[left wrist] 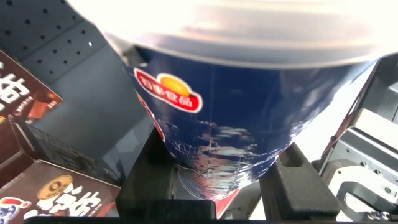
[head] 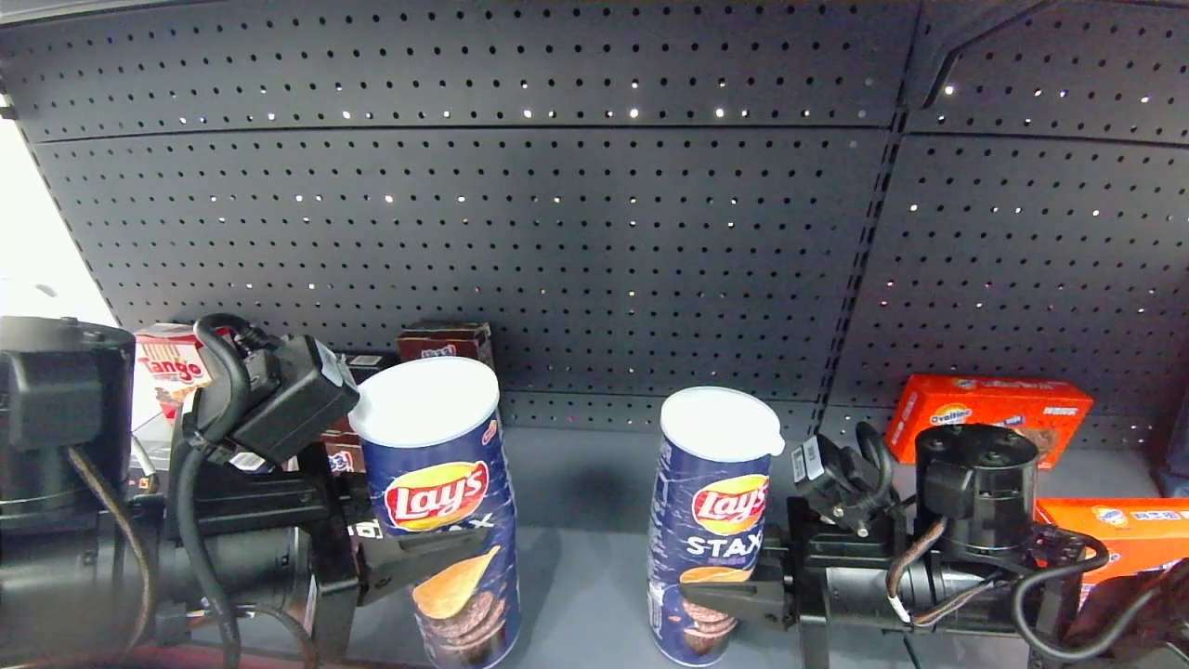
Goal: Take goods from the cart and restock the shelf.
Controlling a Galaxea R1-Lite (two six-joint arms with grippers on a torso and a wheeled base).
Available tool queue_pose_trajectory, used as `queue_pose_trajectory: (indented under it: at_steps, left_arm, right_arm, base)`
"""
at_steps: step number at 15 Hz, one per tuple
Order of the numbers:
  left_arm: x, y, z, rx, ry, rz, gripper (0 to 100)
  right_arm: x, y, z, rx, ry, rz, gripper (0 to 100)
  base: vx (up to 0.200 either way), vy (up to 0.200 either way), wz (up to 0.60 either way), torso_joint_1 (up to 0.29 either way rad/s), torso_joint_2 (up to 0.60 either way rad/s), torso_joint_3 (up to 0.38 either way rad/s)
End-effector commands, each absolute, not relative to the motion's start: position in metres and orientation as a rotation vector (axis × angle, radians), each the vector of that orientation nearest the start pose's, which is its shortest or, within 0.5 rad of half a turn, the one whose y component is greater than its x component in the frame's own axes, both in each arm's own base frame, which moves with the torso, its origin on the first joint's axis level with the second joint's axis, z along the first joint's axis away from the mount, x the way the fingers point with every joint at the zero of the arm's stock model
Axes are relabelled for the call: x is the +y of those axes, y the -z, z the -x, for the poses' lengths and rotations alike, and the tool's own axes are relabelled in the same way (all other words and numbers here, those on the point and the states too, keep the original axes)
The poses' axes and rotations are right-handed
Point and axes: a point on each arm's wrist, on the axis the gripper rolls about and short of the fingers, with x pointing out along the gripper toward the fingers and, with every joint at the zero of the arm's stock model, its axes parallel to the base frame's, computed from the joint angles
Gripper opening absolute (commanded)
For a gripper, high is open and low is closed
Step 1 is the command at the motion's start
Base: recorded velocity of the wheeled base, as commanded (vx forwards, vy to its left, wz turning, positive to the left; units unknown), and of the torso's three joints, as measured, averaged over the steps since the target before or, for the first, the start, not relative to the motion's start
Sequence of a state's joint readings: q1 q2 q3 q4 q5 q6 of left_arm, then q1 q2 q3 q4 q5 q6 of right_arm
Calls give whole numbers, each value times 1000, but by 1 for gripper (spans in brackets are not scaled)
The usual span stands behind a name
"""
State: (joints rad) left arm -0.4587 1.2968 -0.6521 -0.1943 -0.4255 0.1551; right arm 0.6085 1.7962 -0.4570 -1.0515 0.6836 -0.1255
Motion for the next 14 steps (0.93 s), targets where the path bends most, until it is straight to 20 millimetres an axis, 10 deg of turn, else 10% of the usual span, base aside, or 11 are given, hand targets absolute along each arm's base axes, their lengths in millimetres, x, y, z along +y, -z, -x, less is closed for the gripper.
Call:
queue_pose_trajectory:
  at_steps: [1,2,14]
  left_arm:
    - [-94,-199,-170,402,903,-150,0]
    - [-94,-199,-170,402,903,-150,0]
    - [-88,-196,-157,399,902,-147,0]
  right_arm:
    - [169,-109,-216,238,-1304,97,0]
    - [169,-109,-216,238,-1304,97,100]
    - [149,-133,-202,144,-1227,103,100]
  base:
    - [0,0,0,0,0,0]
    - [0,0,0,0,0,0]
    - [0,0,0,0,0,0]
